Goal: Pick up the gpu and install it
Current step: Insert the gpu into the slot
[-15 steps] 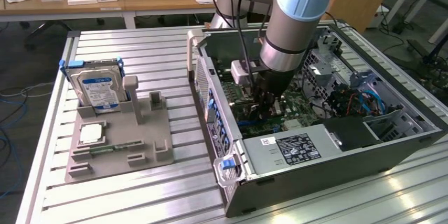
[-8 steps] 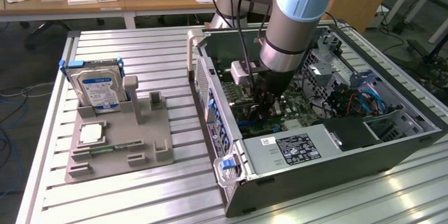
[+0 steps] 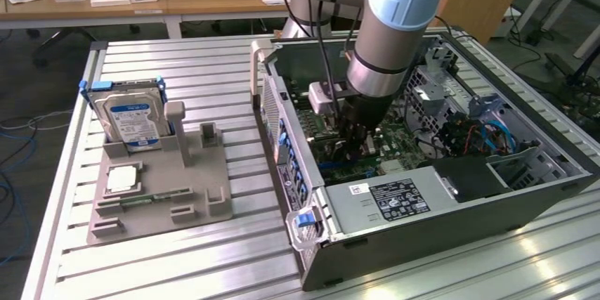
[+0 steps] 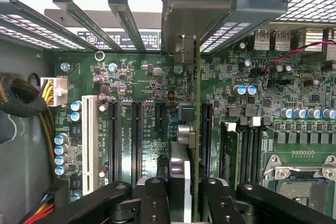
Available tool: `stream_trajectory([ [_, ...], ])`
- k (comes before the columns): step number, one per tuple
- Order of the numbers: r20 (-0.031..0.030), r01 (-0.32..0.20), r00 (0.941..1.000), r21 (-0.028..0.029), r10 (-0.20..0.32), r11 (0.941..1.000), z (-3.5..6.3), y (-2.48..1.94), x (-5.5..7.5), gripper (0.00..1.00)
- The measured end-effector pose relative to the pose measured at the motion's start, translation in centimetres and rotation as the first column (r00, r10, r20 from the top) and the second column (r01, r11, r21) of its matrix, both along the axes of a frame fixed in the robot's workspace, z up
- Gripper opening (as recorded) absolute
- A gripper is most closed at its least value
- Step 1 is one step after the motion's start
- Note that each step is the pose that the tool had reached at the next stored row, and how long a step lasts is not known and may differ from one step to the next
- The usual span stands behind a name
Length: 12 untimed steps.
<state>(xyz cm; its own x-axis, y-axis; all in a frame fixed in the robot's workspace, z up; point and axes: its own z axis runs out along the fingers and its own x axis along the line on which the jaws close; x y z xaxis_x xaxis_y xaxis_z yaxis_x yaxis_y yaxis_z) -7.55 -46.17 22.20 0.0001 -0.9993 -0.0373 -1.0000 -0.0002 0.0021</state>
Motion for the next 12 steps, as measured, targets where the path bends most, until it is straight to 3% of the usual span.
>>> stream_trajectory([
  [12,0.0002,0.0,1.0,0.0003,0.0,1.0,-0.15,0.01,-0.16,0.28],
])
